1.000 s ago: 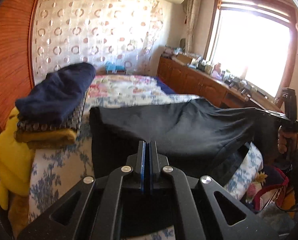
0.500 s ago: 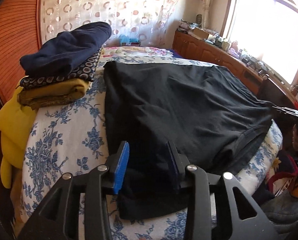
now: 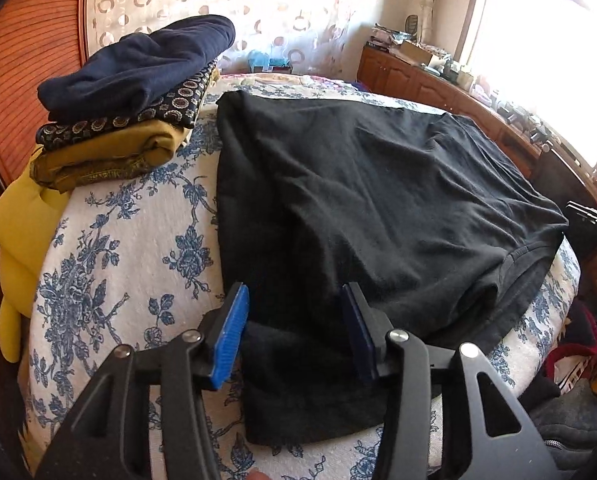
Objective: Fold small clothes
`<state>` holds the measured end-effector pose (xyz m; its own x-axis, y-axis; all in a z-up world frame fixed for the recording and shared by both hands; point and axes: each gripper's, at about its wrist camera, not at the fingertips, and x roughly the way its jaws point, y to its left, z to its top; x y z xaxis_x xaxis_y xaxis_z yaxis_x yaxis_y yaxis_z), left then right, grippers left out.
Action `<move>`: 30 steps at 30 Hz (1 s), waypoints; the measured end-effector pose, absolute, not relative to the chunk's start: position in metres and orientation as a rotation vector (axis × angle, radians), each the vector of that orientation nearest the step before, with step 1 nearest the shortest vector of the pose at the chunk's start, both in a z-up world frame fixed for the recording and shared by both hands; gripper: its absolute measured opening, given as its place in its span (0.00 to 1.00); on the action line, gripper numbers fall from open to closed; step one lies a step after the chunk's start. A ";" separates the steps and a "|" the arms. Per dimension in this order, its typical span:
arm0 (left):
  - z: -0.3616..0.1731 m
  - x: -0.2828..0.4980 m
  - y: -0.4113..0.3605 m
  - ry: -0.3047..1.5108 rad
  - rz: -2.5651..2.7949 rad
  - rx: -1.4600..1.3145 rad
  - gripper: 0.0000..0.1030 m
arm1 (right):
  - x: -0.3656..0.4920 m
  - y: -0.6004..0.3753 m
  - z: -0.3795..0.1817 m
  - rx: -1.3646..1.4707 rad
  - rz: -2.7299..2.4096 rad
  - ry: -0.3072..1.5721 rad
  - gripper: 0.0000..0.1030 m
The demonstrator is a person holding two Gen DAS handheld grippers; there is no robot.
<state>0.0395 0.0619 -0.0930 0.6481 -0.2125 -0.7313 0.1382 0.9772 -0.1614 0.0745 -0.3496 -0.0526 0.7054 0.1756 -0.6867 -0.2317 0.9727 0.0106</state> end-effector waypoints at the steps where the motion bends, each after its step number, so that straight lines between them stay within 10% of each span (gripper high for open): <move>1: -0.093 0.039 0.062 0.842 -0.196 -0.092 0.47 | 0.075 -0.346 -0.054 -0.080 0.234 0.756 0.67; 24: -0.096 0.033 0.058 0.842 -0.270 -0.195 0.49 | 0.084 -0.304 -0.082 -0.070 0.316 0.787 0.73; 30: -0.097 0.037 0.051 0.832 -0.244 -0.140 0.21 | 0.084 -0.306 -0.086 -0.064 0.306 0.791 0.74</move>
<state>0.0368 0.0510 -0.0965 0.6475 -0.2684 -0.7132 0.1590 0.9629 -0.2180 0.0840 -0.3061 -0.0856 0.6616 0.2468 -0.7081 -0.2942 0.9540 0.0576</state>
